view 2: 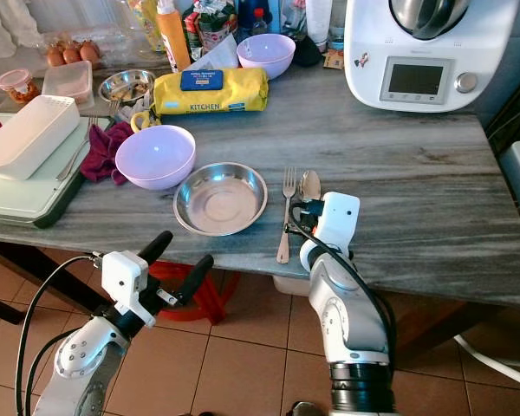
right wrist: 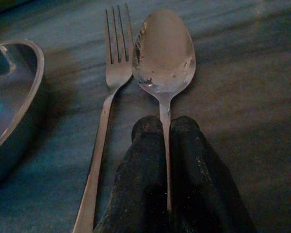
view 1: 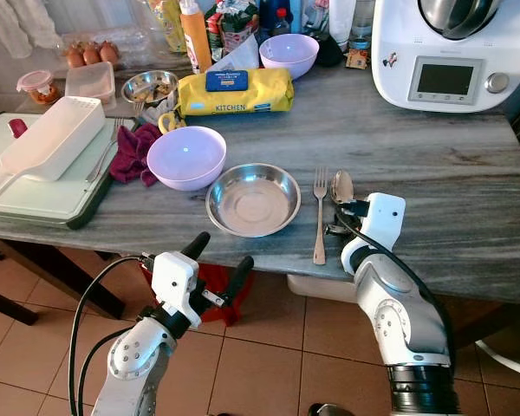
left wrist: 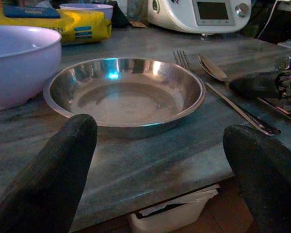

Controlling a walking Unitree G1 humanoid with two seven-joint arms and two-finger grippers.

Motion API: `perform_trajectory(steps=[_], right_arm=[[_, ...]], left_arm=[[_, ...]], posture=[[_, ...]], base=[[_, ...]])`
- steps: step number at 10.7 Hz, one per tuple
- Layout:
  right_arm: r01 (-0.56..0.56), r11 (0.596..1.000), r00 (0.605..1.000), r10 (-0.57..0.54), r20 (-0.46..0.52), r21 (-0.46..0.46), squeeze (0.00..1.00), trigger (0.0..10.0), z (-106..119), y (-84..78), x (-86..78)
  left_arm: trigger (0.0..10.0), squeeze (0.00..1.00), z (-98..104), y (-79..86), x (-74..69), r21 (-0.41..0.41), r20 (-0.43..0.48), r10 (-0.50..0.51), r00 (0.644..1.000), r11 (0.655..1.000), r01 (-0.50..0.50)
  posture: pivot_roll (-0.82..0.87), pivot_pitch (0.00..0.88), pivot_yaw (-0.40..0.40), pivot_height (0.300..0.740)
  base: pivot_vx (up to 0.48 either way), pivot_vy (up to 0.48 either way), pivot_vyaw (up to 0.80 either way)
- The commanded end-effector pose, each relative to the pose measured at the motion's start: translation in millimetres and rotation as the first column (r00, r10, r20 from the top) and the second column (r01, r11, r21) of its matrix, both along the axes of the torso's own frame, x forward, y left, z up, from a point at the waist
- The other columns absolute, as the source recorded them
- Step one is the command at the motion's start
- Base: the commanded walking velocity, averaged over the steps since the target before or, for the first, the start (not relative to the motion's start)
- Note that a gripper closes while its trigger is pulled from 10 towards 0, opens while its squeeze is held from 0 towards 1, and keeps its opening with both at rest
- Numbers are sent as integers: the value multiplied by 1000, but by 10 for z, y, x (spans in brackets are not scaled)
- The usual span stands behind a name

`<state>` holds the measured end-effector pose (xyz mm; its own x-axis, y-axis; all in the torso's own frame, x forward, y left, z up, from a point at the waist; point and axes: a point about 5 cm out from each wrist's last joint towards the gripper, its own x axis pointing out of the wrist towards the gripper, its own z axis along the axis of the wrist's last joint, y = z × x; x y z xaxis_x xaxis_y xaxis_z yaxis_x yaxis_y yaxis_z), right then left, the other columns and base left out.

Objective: Setting the table

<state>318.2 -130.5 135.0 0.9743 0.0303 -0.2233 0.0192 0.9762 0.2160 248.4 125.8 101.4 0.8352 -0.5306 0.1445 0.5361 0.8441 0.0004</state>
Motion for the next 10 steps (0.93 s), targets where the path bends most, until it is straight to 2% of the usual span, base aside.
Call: perform_trajectory(steps=[1, 10], right_arm=[[12, 1000, 996, -12, -86, -12, 0, 10000, -165, -43, -47], [74, 994, 994, -80, -77, -86, 0, 10000, -140, -199, 30]], left_arm=[[10000, 0, -15, 1, -11, 10, -10, 3, 1000, 1000, -3], [10000, 0, -33, 18, -2, 14, -15, 8, 1000, 1000, -8]], posture=[[-94, 182, 80, 740], [-87, 180, 84, 740]], base=[[0, 0, 0], [0, 0, 0]])
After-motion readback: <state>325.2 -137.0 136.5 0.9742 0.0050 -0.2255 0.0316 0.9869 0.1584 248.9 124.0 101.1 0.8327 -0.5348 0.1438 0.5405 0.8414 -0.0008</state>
